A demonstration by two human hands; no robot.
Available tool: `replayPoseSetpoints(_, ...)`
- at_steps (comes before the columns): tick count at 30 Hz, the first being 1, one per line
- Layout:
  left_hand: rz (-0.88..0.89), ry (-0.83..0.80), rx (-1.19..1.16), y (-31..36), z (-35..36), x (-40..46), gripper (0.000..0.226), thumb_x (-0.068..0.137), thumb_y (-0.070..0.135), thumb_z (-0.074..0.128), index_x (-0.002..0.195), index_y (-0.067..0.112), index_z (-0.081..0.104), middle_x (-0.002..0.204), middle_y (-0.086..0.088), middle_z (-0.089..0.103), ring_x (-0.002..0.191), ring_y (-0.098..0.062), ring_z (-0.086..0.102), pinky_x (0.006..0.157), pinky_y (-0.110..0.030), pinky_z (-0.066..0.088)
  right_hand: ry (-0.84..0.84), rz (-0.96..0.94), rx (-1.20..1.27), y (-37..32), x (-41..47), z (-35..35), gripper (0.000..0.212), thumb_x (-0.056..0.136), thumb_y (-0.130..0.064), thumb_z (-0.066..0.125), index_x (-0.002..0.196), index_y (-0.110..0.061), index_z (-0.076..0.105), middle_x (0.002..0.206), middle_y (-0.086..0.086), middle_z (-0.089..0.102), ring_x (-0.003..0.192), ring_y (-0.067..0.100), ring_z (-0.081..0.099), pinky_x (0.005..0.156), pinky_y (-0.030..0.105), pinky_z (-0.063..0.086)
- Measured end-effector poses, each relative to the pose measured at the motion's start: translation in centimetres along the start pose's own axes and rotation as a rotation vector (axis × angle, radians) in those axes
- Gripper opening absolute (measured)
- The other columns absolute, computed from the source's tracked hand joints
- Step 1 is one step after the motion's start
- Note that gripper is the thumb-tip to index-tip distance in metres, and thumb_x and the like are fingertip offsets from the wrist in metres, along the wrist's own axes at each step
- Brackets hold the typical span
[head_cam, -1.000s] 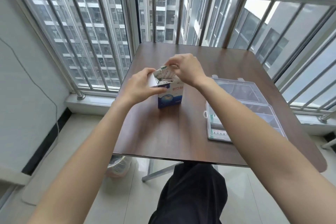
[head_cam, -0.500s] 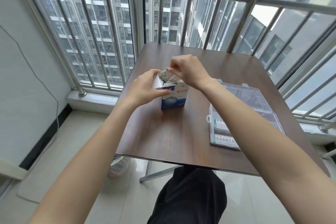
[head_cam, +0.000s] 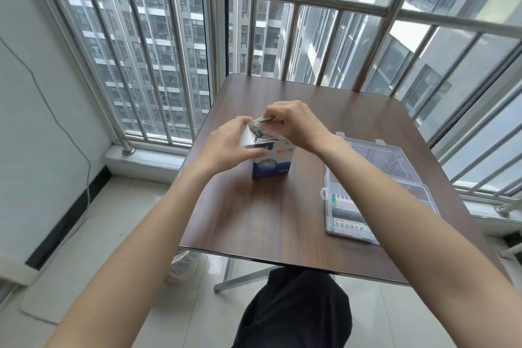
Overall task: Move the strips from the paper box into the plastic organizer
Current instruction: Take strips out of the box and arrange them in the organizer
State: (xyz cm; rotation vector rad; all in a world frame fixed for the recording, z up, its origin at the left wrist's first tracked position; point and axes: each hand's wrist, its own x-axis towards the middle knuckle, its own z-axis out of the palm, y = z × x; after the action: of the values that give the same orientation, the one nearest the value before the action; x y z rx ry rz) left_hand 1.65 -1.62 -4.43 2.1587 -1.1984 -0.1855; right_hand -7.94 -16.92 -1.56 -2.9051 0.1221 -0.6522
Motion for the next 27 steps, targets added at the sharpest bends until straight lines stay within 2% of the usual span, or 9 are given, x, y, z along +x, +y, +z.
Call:
replayPoseSetpoints(3,-0.003,-0.018,-0.020,-0.1,-0.2,0.2,0.080,0.067,0.050,0.078,0.134,0.019,0.044,0.132,0.001,0.054,0.122,-0.016,0.047,0.097,-0.032,0.039,0.089,0.074,0.101,0.3,-0.1,-1.4,0.007,0.083,-0.011,0.069,0.085,-0.005,0.068,0.083,0.005,0.069,0.073,0.015,0.057,0.066,0.023,0.043)
replayPoseSetpoints(6,0.002,-0.023,-0.039,-0.1,-0.1,0.4,0.081,0.066,0.049,0.079,0.133,0.019,0.045,0.131,0.002,0.054,0.122,-0.016,0.047,0.098,-0.032,0.039,0.126,0.191,0.218,1.3,-0.4,-2.9,0.010,0.082,-0.007,0.069,0.091,-0.006,0.070,0.088,0.004,0.070,0.078,0.012,0.058,0.072,0.017,0.045)
replayPoseSetpoints(10,0.012,-0.045,-0.014,-0.1,-0.1,0.5,0.092,0.065,0.055,0.076,0.140,0.018,0.038,0.142,-0.001,0.043,0.132,-0.019,0.035,0.108,-0.036,0.031,0.163,0.321,0.448,2.5,-1.2,-3.9,0.010,0.082,-0.010,0.071,0.092,-0.007,0.071,0.085,0.001,0.068,0.076,0.013,0.061,0.069,0.020,0.053)
replayPoseSetpoints(13,0.069,0.145,-0.020,0.7,-0.6,0.0,0.102,0.064,0.076,0.057,0.144,0.018,0.033,0.150,-0.003,0.030,0.139,-0.020,0.021,0.113,-0.034,0.018,0.225,0.375,0.663,2.7,-2.4,-4.3,0.011,0.082,-0.010,0.071,0.093,-0.009,0.069,0.087,0.005,0.068,0.080,0.016,0.065,0.076,0.028,0.057)
replayPoseSetpoints(16,0.217,0.320,-0.142,3.2,-2.1,0.3,0.082,0.078,0.070,0.042,0.141,0.017,0.039,0.147,0.000,0.036,0.136,-0.012,0.028,0.108,-0.027,0.020,0.236,0.400,0.849,2.5,-3.5,-5.1,0.014,0.083,-0.007,0.069,0.096,-0.004,0.067,0.093,0.013,0.069,0.085,0.020,0.067,0.081,0.037,0.056)
replayPoseSetpoints(18,0.279,0.215,-0.191,5.5,-2.9,0.9,0.075,0.085,0.063,0.049,0.142,0.017,0.036,0.146,0.000,0.039,0.132,-0.008,0.034,0.107,-0.029,0.027,0.171,0.372,0.932,1.9,-4.2,-6.0,0.011,0.082,-0.006,0.069,0.093,-0.008,0.067,0.090,0.007,0.070,0.084,0.018,0.067,0.079,0.033,0.057)
replayPoseSetpoints(20,0.254,-0.061,-0.277,8.0,-3.3,1.3,0.073,0.085,0.053,0.053,0.143,0.015,0.032,0.143,-0.002,0.043,0.127,-0.008,0.040,0.105,-0.029,0.035,0.131,0.332,0.974,1.4,-5.2,-7.2,0.011,0.081,-0.004,0.068,0.092,-0.008,0.066,0.089,0.005,0.070,0.084,0.020,0.067,0.080,0.033,0.057)
replayPoseSetpoints(24,0.198,-0.563,-0.455,11.2,-2.2,1.4,0.036,0.098,0.027,0.044,0.132,0.015,0.048,0.124,-0.006,0.060,0.106,-0.016,0.062,0.088,-0.025,0.048,0.141,0.308,0.865,1.7,-7.9,-9.6,0.018,0.083,-0.005,0.068,0.099,0.002,0.065,0.097,0.027,0.065,0.085,0.025,0.064,0.080,0.040,0.055)
replayPoseSetpoints(27,0.147,-0.639,-0.737,12.5,0.5,0.7,0.023,0.098,0.019,0.045,0.115,0.015,0.059,0.101,-0.007,0.069,0.084,-0.014,0.068,0.076,-0.024,0.055,0.213,0.371,0.639,2.3,-10.3,-10.3,0.023,0.079,-0.019,0.075,0.099,-0.011,0.066,0.086,0.009,0.066,0.073,0.012,0.061,0.069,0.029,0.054)
